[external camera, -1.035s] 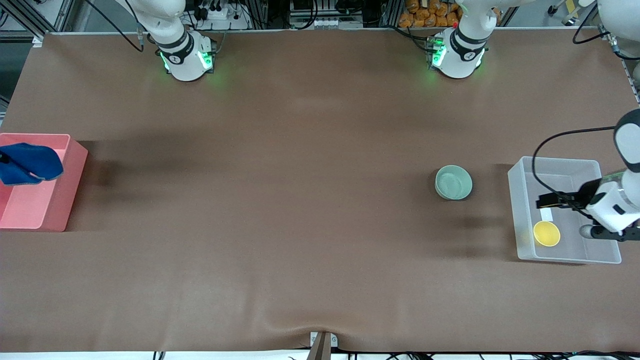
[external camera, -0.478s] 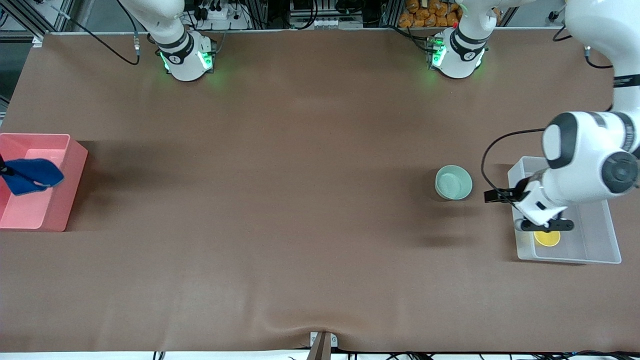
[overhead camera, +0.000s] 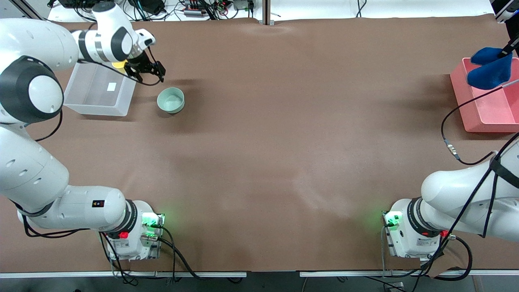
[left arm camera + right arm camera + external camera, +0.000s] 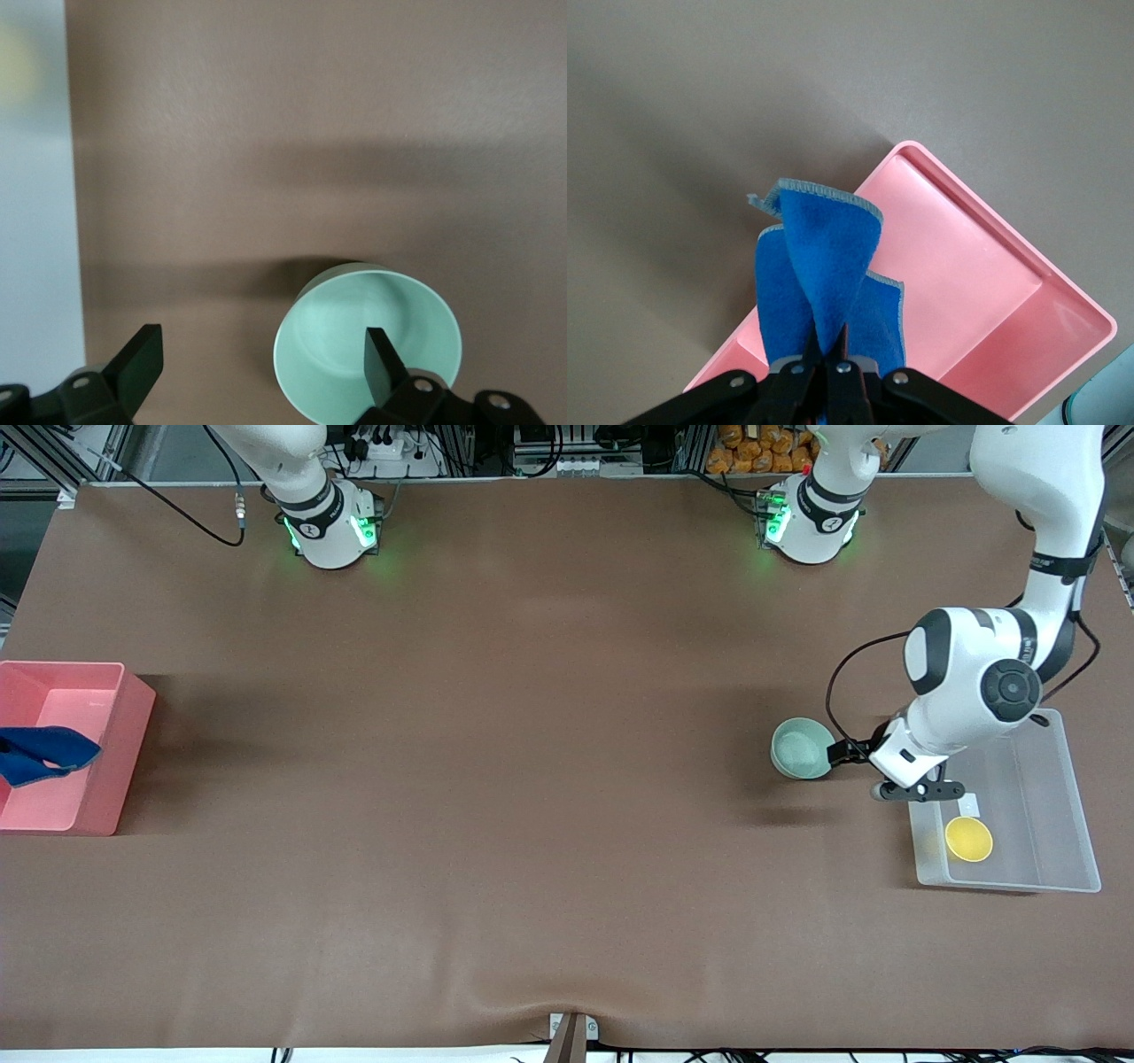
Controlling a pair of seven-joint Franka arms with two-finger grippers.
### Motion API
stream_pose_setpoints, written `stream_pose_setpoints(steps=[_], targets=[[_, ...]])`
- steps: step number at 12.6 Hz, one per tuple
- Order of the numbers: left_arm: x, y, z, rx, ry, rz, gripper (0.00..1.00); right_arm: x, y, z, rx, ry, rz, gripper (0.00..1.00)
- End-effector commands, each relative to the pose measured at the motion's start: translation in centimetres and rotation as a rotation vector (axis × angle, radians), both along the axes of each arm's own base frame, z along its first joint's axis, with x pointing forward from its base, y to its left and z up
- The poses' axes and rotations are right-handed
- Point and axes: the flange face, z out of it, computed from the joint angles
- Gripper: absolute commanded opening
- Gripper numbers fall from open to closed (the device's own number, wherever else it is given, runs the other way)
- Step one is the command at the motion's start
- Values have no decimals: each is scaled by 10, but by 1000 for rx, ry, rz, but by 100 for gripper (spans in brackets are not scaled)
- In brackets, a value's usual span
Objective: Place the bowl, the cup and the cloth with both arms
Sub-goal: 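Grasp the green bowl with the left gripper and carry it into the clear bin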
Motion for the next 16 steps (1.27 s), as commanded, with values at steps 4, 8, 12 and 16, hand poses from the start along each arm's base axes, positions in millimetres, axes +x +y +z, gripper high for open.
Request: stream_pose_setpoints(steps=[4,8,12,16], targets=[[-32,-4,-49,10,-69,18,96,-1,-34,-19,-10,-37,45,0],[-34,-6,-67,7,-54,21,30,4,-47,-38,-35,-86,85,0],[-29,-6,-58,6,-66,43,0,-1,-53,-43,-18,-83,67,0],[6,-4,-14,7,-83,94,0,-6,-63,-77,37,-77,39,0]])
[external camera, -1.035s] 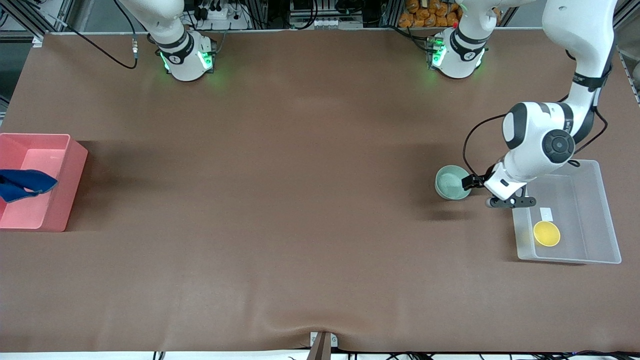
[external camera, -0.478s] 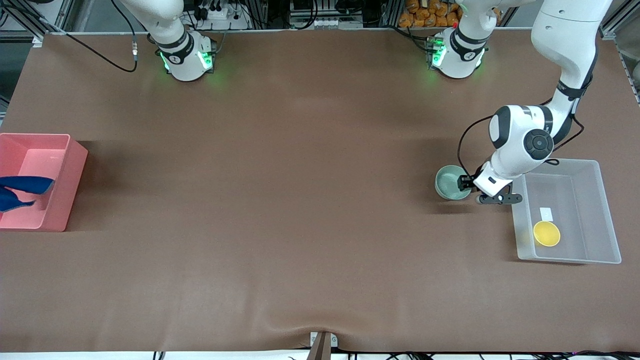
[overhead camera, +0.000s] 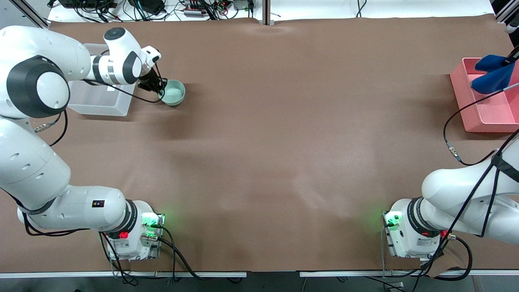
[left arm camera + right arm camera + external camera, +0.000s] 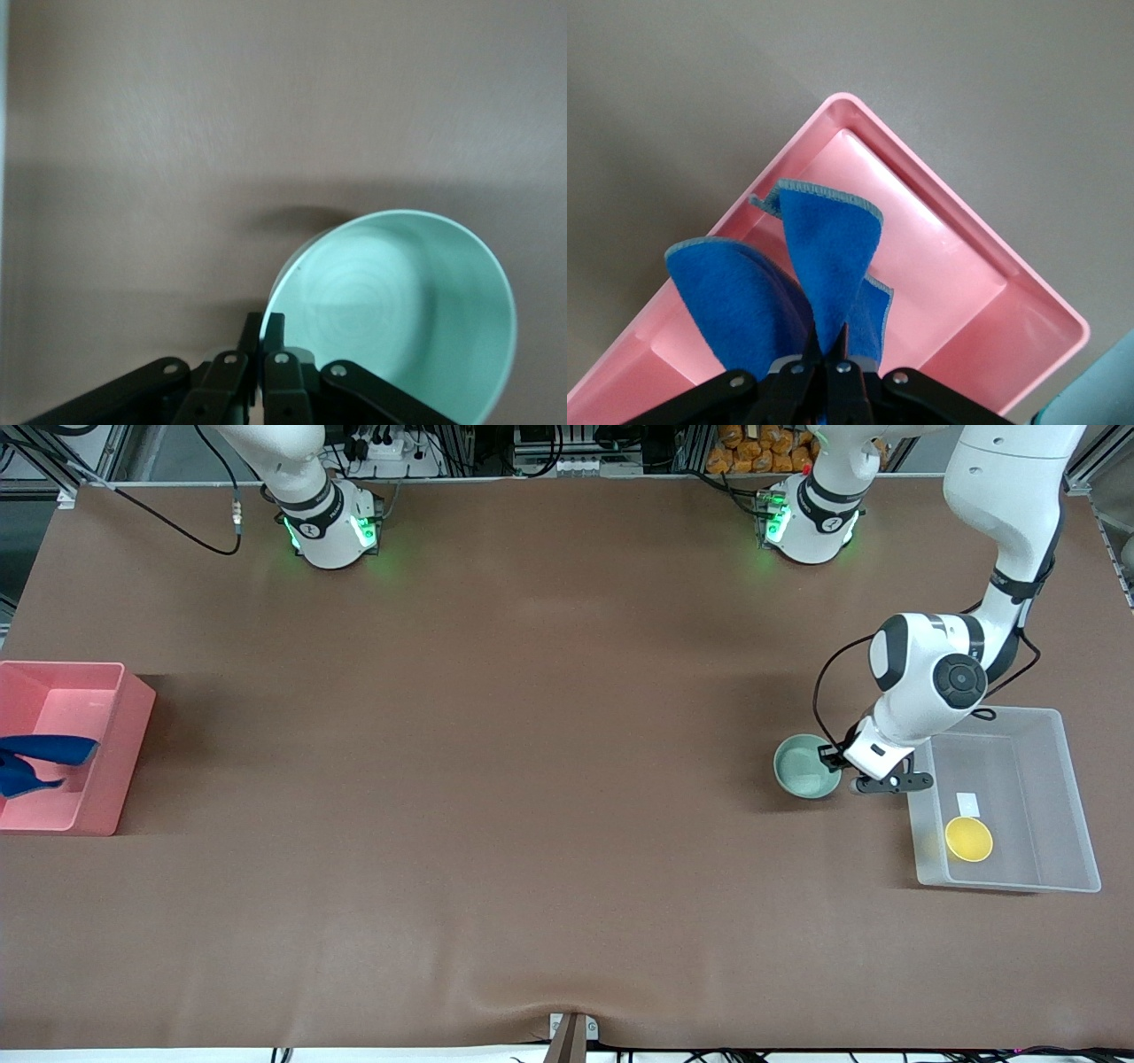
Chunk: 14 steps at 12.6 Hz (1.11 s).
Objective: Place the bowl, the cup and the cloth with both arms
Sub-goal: 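Grasp the green bowl with the left gripper and carry it into the clear bin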
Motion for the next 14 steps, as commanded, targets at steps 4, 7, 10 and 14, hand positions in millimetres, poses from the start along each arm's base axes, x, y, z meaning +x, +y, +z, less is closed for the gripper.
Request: stream_pose_setpoints(steps=[4,7,10,14], targets=[[66,29,114,18,85,51,0,-4,-19,-44,92,-16,1,0],[73,87,157,31,124,18,0,-11,-27,-56,114,-14,-22,0],[52,170,177,40,164,-64,0,-15,-31,-66,126,-4,-34,5],[38,236,156,32,163,-99,0,-17,-33,-69,137,-8,-46,37]])
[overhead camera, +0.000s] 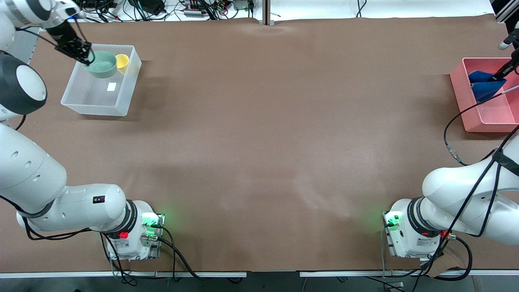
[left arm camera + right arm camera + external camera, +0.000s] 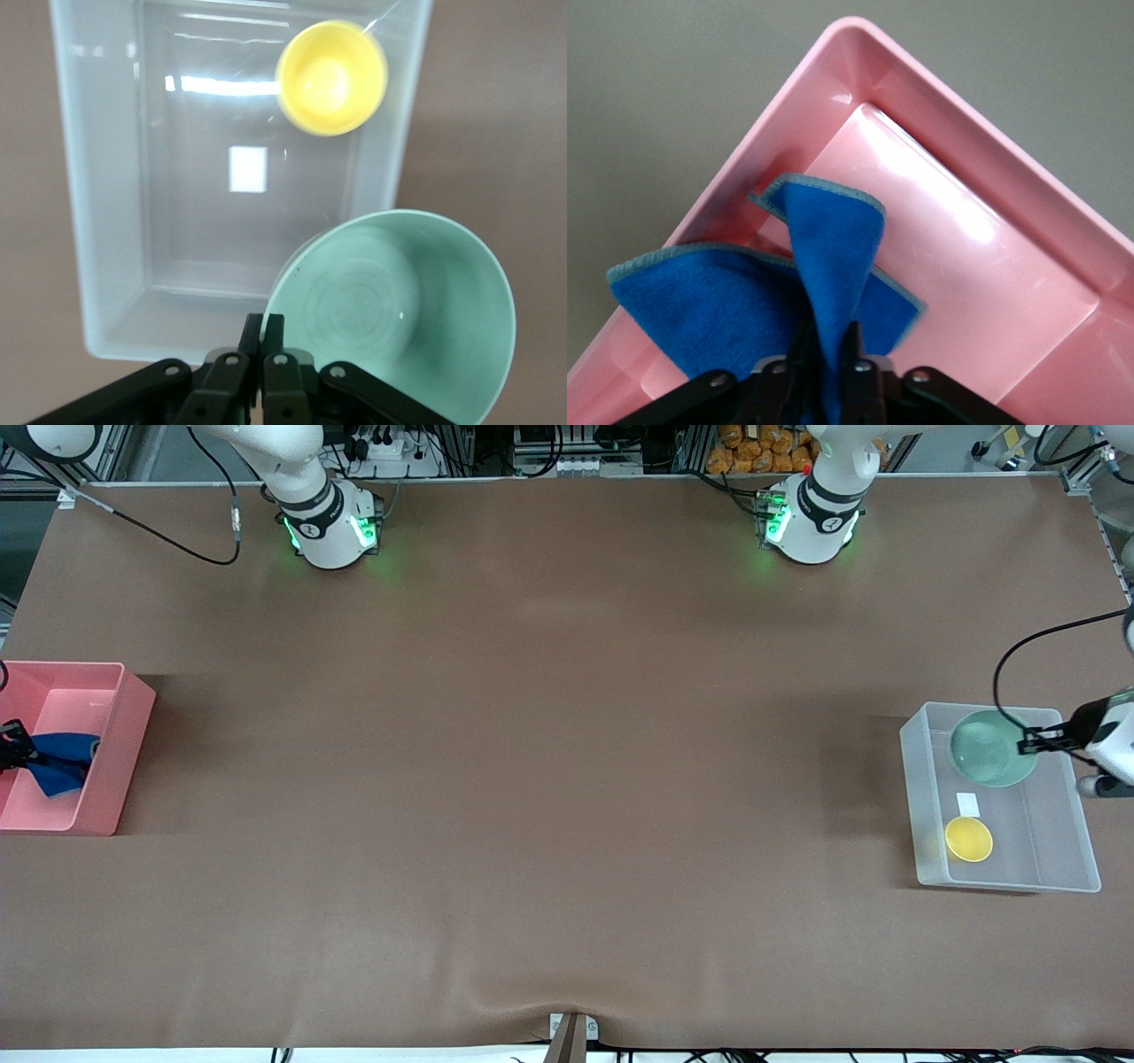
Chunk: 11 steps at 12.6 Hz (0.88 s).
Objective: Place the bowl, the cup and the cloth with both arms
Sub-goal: 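Lower the bowl into the clear bin while the right gripper releases the cloth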
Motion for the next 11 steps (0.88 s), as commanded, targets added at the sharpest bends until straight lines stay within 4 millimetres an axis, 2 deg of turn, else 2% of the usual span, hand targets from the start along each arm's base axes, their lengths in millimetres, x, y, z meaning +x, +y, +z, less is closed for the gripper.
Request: stream_pose_setpoints(steps=[1,2,5,7,9,11], targets=[[1,8,-26,2,6,-18,0,2,-6,-1,23,-22,2,63],[-4,23,-37,10,-12,4,0,3,-5,-3,35,-27,-9,100],[-10,44,-75,21,-33,-34,0,8,1,1,145,-110,-111,100],[-18,65,-96,29,-53,-64,0,18,15,18,148,-106,-138,100],[-20,68,-114,35,-58,-75,0,20,35,41,190,-14,-258,100],[-26,69,-137,48,-74,-76,0,29,56,67,163,41,-299,100]])
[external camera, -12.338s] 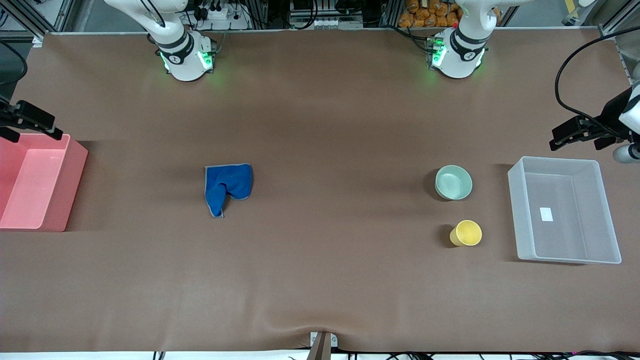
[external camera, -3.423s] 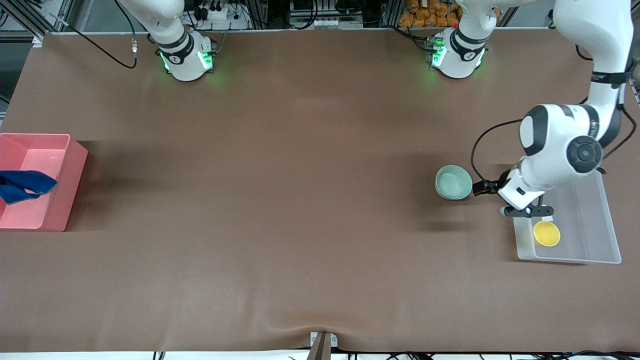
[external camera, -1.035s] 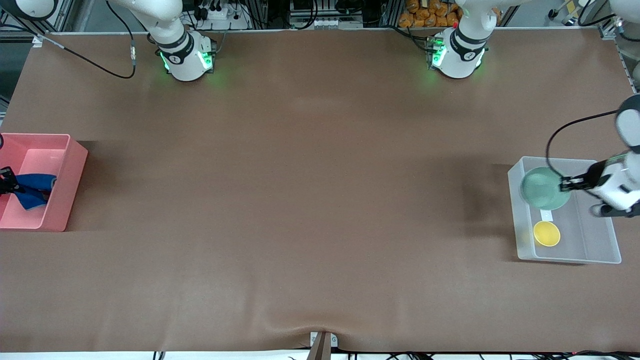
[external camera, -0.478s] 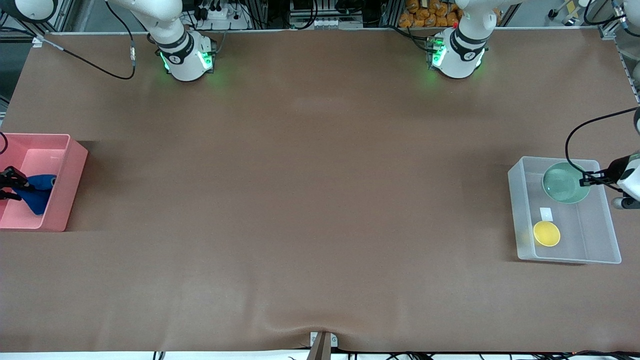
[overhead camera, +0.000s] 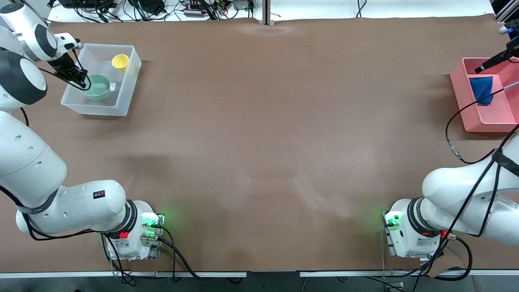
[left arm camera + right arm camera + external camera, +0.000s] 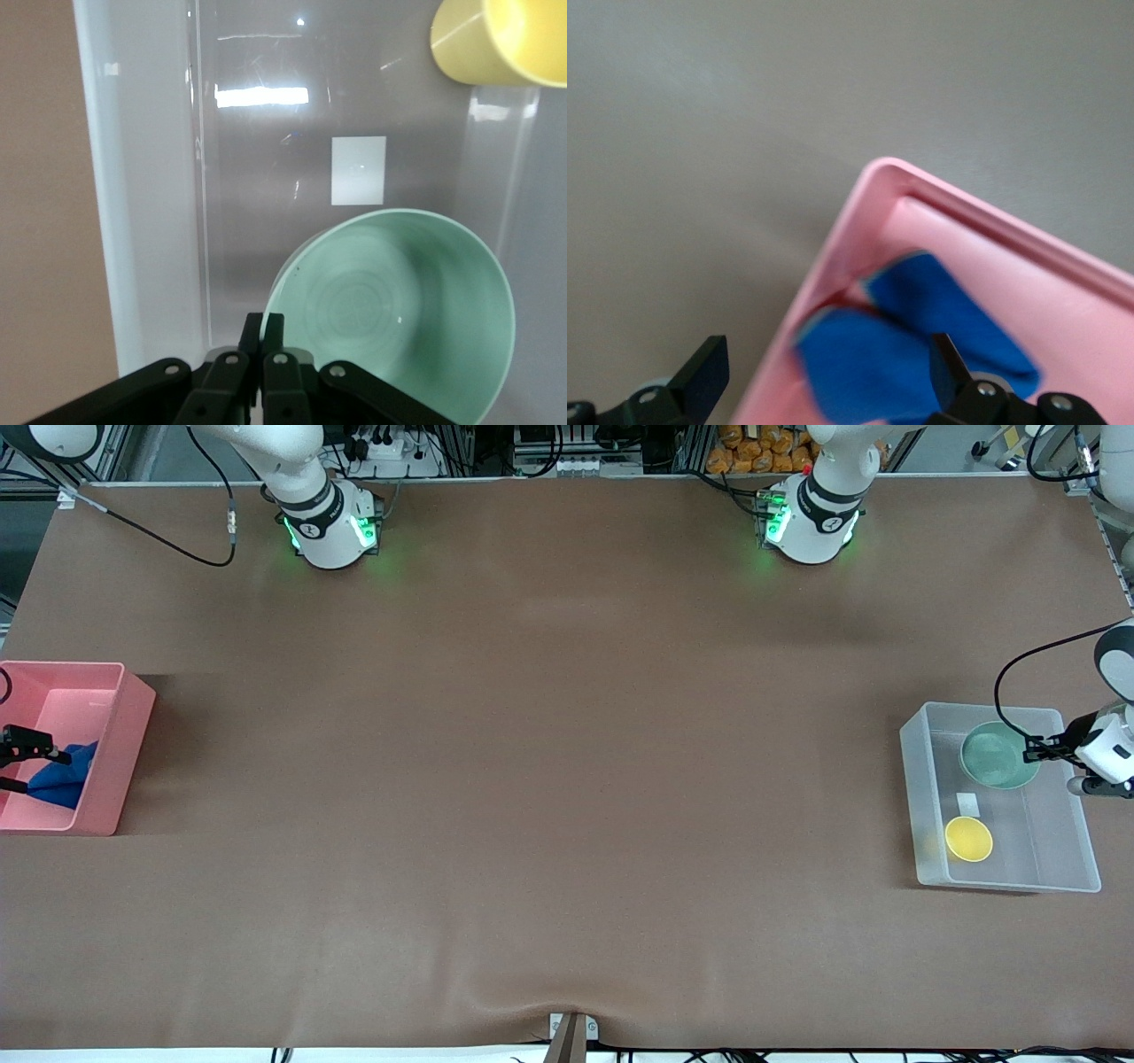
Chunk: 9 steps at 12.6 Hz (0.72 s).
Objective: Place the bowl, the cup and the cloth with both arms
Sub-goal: 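Lower the bowl into the clear bin while the right gripper releases the cloth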
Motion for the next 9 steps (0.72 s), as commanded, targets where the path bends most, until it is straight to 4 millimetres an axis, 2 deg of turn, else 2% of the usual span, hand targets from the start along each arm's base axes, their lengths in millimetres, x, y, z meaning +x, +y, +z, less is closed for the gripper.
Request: stream_pose_setpoints(steps=[1,4,6,7,8,9], targets=[[-7,2,-23,15,-29,-27,0,9,26,45,-44,48,-73,100],[-11,14,-45,21,-33,-61,0,23,79,100,-155,121,-209,100],[-9,9,-54,17,-22,-80,0,26,120,129,-218,155,-308,100],[-7,5,-53,17,-24,-91,15,22,141,145,-243,172,-340,100],[-5,3,-51,16,-28,-94,36,18,164,161,-276,198,-385,100],[-2,-1,-50,17,-31,-105,87,15,189,180,-307,214,-422,100]])
